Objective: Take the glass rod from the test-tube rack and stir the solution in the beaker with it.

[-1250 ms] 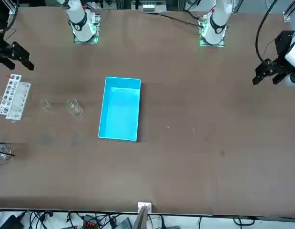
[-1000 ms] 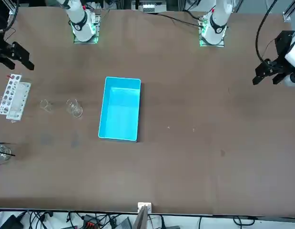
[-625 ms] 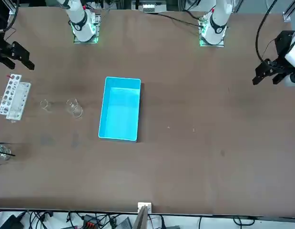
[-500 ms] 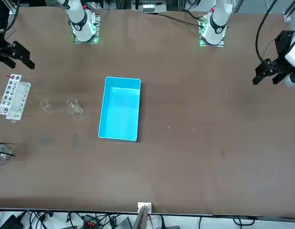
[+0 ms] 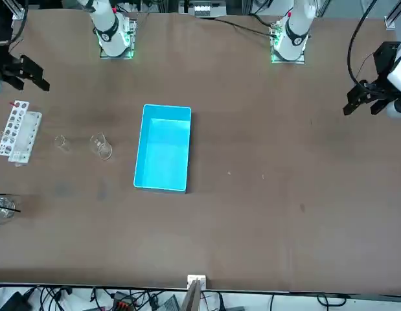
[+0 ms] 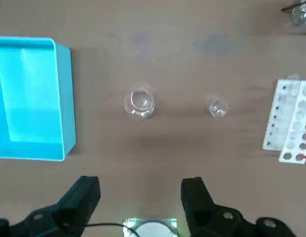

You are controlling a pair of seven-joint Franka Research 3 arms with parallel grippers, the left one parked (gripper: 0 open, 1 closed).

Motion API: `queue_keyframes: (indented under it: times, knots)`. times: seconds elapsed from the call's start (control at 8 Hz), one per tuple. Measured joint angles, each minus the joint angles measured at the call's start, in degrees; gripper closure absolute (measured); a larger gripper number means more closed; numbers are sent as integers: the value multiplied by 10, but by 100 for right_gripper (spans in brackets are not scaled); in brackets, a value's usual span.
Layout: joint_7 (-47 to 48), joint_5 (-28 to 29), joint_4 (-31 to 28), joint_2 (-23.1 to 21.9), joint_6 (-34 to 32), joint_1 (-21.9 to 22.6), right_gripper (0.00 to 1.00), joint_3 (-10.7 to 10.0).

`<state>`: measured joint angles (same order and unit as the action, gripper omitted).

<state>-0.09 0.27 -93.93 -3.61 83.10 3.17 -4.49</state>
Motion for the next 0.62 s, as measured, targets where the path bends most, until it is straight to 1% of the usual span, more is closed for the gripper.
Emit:
queue_keyframes:
  times: [0.38,0.62]
  knots:
    - [3,-4,0,15,-70,-6,0,-3]
    - [3,-17,0,18,-81,-34,0,-7]
